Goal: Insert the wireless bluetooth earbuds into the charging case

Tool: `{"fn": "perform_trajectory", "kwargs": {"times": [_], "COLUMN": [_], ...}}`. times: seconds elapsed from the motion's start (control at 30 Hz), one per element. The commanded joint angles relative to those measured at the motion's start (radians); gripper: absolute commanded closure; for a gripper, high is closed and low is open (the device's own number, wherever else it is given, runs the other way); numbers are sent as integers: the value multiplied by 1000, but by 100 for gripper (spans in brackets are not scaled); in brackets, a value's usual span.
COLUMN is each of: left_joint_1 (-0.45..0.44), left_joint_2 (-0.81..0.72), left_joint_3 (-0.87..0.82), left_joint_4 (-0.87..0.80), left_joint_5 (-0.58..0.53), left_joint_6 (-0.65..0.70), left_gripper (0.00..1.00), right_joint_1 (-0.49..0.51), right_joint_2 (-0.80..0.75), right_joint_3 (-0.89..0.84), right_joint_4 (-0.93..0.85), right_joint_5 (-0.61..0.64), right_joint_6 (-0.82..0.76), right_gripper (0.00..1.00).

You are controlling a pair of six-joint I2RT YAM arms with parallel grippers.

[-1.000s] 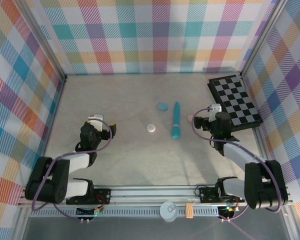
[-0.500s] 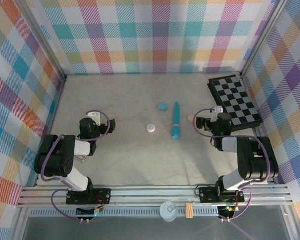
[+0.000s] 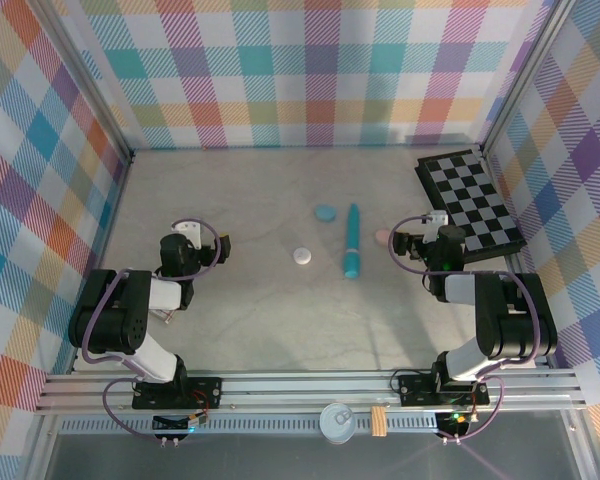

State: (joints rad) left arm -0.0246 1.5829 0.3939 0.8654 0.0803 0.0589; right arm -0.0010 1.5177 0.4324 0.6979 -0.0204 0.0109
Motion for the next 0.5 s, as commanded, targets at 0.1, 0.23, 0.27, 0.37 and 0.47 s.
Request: {"fn": "perform_trajectory", "kwargs": {"times": [0.1, 0.23, 0.27, 0.37, 0.47], "left_joint_1": [-3, -5, -5, -5, -5], "left_joint_2": [0, 0, 1, 0, -1], "left_joint_3": [22, 22, 22, 22, 20], "left_joint_4": [-4, -6, -5, -6, -5], "left_joint_5": [-13, -15, -14, -14, -15], "left_joint_6": [-12, -12, -11, -12, -12], "left_gripper": [0, 0, 0, 0, 0], "right_joint_1": [-7, -5, -6, -7, -6], "right_joint_2": [1, 1, 1, 1, 13], "right_joint_3": [23, 22, 22, 22, -3], "right_joint_4": [40, 40, 40, 40, 94], "right_joint_5": [-22, -22, -23, -23, -40], "right_joint_6": [11, 11, 11, 11, 2], "right_gripper": [1, 1, 1, 1, 1]}}
